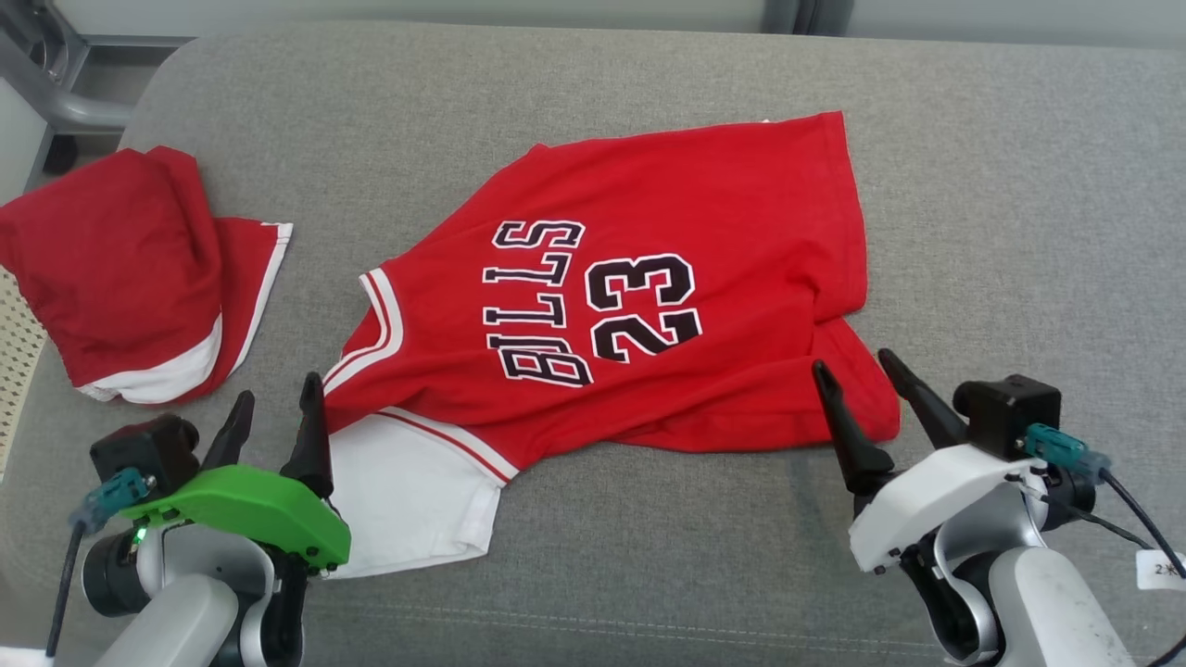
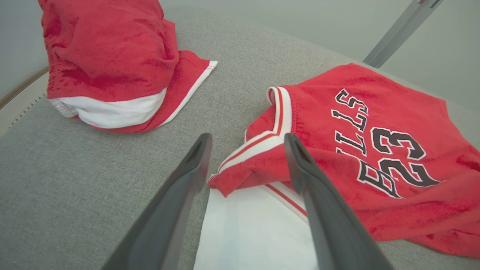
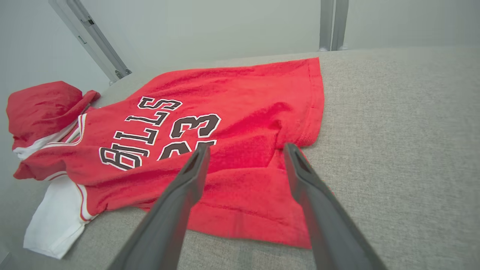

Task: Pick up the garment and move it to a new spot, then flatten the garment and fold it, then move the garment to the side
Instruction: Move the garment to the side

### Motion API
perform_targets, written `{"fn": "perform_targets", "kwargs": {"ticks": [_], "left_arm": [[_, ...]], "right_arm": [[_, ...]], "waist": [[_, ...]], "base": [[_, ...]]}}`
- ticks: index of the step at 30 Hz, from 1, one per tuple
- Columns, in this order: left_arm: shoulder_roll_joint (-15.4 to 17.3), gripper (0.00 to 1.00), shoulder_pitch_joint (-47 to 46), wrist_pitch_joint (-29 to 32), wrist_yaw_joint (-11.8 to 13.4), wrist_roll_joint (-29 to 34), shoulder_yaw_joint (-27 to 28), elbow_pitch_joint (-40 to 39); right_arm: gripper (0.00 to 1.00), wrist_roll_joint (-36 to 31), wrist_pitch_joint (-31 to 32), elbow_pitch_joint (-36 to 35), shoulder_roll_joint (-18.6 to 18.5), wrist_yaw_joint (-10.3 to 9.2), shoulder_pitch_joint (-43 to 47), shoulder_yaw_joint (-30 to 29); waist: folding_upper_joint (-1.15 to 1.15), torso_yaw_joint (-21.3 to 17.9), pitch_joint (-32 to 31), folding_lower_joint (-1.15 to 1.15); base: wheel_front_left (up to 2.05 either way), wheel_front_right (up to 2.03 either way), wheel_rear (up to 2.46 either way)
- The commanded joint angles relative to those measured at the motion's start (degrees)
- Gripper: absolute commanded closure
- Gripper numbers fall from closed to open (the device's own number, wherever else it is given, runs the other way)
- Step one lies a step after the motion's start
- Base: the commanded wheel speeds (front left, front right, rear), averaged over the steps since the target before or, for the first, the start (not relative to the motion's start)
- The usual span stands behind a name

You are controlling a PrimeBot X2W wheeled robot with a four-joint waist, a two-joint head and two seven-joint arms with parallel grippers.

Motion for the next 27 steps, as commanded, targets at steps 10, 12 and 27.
{"fn": "perform_targets", "kwargs": {"ticks": [10, 12, 27], "left_arm": [[-4.8, 0.0, 3.2, -8.7, -4.5, 6.8, 5.9, 0.1], [-6.9, 0.0, 4.4, -8.7, -5.6, 10.5, 9.2, -0.9], [-16.7, 0.0, 15.4, -8.7, -13.1, 30.2, 20.9, 0.0]], "right_arm": [[0.0, 0.8, -6.7, 0.7, -0.2, 0.0, 1.4, -5.8], [0.0, 1.5, -8.4, 1.7, -0.2, 0.0, 1.6, -6.1], [0.0, 1.4, -18.3, 8.8, -0.2, 0.0, 3.2, -6.9]], "waist": [[0.0, -0.9, -2.7, 0.0], [0.0, -1.1, -3.5, 0.0], [0.0, -1.3, -9.4, 0.0]], "base": [[0.0, 0.0, 0.0], [0.0, 0.0, 0.0], [0.0, 0.0, 0.0]]}}
